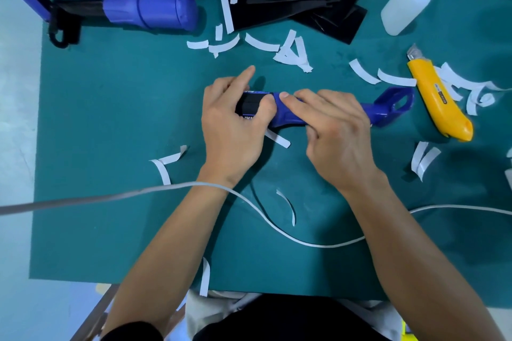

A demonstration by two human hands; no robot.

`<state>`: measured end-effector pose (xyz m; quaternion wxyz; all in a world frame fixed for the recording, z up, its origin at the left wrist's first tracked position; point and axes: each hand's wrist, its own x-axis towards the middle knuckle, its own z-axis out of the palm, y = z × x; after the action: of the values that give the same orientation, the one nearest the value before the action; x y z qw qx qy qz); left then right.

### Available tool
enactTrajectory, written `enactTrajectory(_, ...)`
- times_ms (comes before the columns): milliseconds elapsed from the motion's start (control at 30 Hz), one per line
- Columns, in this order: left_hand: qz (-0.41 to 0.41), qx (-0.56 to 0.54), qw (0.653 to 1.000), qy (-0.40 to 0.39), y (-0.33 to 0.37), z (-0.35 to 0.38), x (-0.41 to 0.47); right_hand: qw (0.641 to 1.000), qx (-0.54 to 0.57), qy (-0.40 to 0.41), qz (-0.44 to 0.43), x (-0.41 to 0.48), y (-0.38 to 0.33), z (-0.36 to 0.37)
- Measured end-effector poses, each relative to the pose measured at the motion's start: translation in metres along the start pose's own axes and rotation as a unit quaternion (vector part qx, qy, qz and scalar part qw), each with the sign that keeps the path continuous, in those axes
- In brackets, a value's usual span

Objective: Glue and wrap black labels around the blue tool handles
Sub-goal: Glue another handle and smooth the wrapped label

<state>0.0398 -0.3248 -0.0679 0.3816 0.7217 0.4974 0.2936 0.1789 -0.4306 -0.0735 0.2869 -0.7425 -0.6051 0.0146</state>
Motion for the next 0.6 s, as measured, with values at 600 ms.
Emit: enactTrajectory(600,0.079,-0.064,0.981,-0.163,-0.019,-0.047,0.011,0.983,-0.065,-0.125,0.116,0.017,-0.017,-0.032)
